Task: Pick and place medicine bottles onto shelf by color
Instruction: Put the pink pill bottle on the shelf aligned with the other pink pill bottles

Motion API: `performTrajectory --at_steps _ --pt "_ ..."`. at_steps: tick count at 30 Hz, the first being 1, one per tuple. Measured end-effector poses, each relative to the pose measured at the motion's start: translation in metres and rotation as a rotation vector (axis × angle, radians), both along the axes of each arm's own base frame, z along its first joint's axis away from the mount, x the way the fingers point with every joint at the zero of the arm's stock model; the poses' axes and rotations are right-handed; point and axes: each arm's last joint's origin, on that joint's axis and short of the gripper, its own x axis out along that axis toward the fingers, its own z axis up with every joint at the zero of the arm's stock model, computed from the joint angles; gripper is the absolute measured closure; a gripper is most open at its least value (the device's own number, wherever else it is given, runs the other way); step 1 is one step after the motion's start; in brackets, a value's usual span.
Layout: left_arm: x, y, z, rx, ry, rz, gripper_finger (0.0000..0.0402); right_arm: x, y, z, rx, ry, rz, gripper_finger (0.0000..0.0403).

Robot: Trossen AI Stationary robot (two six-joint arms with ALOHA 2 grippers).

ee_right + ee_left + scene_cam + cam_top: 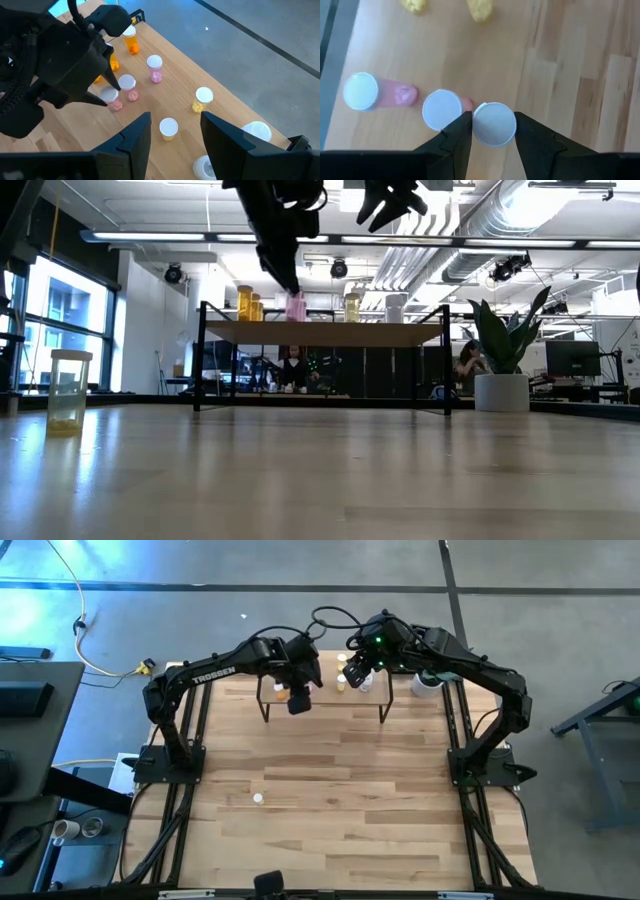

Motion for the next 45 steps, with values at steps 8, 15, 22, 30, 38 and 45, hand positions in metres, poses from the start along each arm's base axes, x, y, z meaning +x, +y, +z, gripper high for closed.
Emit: performTrajectory --at_steps 8,15,22,30,38,45 --pt "0.0006 0.0008 0.0003 -0.009 -0.017 0.0 0.0266 0.0 0.0 -0.0001 0.0 0.0 0.0 0.024" --pt "0.0007 0.0005 0.0002 -0.019 -0.022 -0.003 0.0266 0.0 0.0 0.0 0.0 0.0 0.0 0.024" --pt "-0.0001 0.0001 -0.0002 -0.023 -0.012 -0.002 0.0266 0.0 0.0 0.0 0.0 0.0 0.0 0.024" --pt "-0.0002 -0.0001 -0.0003 -0.027 -0.012 -0.004 0.0266 -0.0001 0.0 -0.0001 0.0 0.001 0.0 0.024" --pt "-0.0001 -0.0002 -0.0003 -0.038 -0.019 0.016 0.0238 -0.0003 0.0001 -0.0003 0.001 0.004 0.0 0.024" --pt "-0.0001 0.0004 -0.0001 -0.02 -0.013 0.029 0.0193 -0.0002 0.0001 -0.0004 0.001 0.004 0.0 0.024"
